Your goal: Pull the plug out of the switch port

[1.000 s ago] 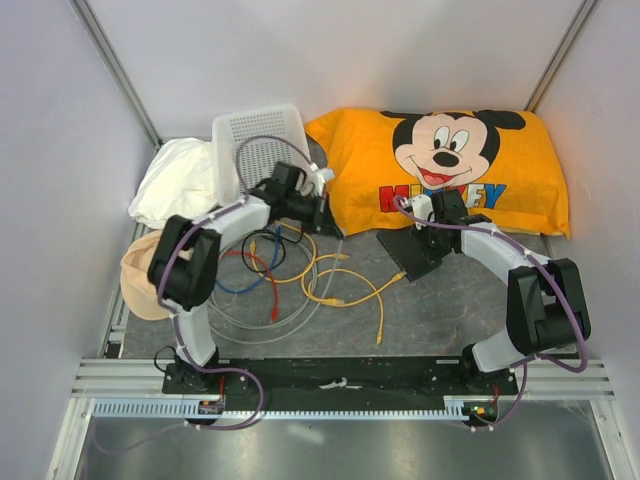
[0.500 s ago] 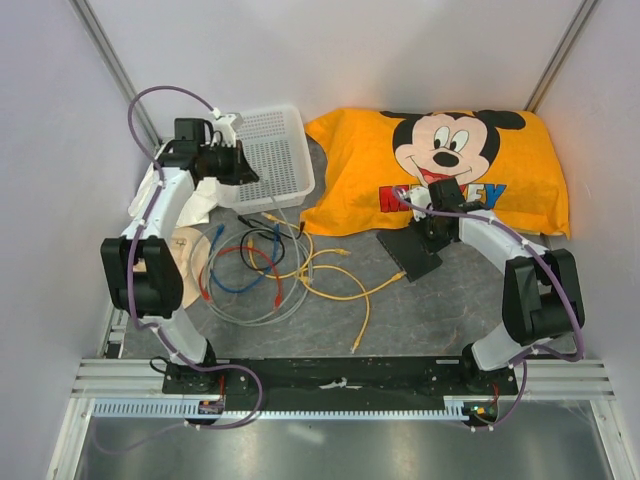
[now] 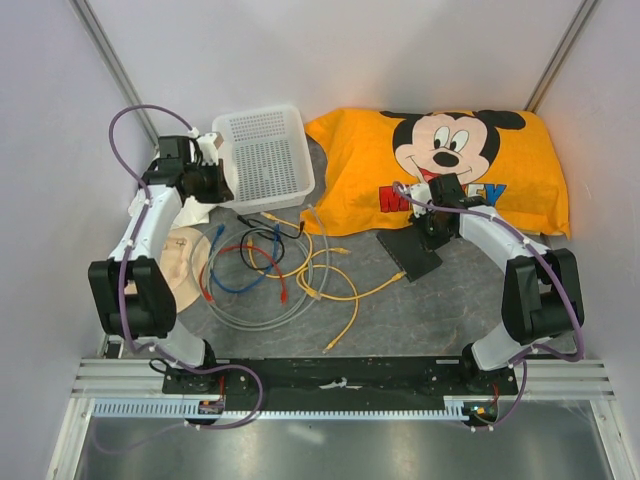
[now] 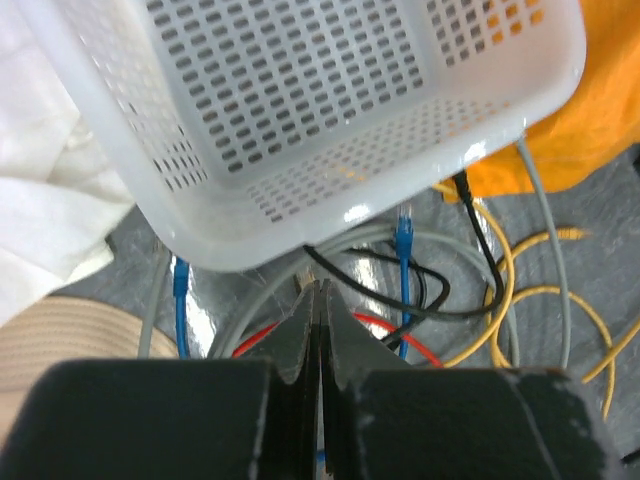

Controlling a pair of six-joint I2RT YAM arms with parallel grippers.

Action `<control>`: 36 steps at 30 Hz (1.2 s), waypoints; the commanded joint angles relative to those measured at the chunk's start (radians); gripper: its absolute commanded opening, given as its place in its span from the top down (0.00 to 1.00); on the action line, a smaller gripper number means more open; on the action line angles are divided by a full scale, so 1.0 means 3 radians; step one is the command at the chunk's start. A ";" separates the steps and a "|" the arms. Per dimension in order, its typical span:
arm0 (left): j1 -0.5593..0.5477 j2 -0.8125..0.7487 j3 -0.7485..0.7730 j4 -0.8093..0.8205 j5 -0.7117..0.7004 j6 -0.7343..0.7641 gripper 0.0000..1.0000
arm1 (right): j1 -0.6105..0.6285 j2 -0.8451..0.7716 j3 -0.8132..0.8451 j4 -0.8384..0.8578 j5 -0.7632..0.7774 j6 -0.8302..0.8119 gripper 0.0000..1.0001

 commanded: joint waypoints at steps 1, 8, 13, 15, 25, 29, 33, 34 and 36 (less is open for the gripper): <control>0.0011 -0.0406 -0.0318 -0.0170 0.0125 0.0427 0.98 | -0.0005 -0.0023 0.0224 -0.0030 -0.0255 0.0226 0.99; -0.0500 -0.0693 -0.0237 -0.0109 0.1245 0.0494 0.66 | -0.0010 -0.0155 0.0224 0.0093 0.0010 0.0063 0.96; -0.1450 -0.0540 -0.0293 0.0305 0.1247 -0.0022 0.52 | -0.0010 -0.0461 0.0163 -0.0091 0.0113 -0.0070 0.92; -0.1767 -0.0479 -0.0430 0.0697 0.1155 -0.0449 0.42 | -0.0010 -0.0559 0.0086 -0.0157 0.0088 -0.0146 0.89; -0.2469 0.0732 -0.0407 0.2003 0.1154 -0.1899 0.34 | -0.0010 -0.0723 -0.0338 -0.0214 0.0287 -0.0464 0.59; -0.2663 0.1294 -0.0069 0.2003 0.1109 -0.2032 0.35 | -0.0005 -0.0687 -0.0390 -0.0152 0.0257 -0.0403 0.63; -0.2694 0.1572 0.0115 0.1973 0.1011 -0.2078 0.36 | -0.0010 -0.0626 -0.0436 -0.0116 0.0073 -0.0285 0.92; -0.2694 0.1618 0.0126 0.1973 0.1042 -0.2083 0.37 | -0.0010 -0.0616 -0.0446 -0.0096 0.0067 -0.0264 1.00; -0.2699 0.1750 0.0172 0.2003 0.1062 -0.2129 0.37 | -0.0015 -0.0580 -0.0487 -0.0081 0.0052 -0.0254 1.00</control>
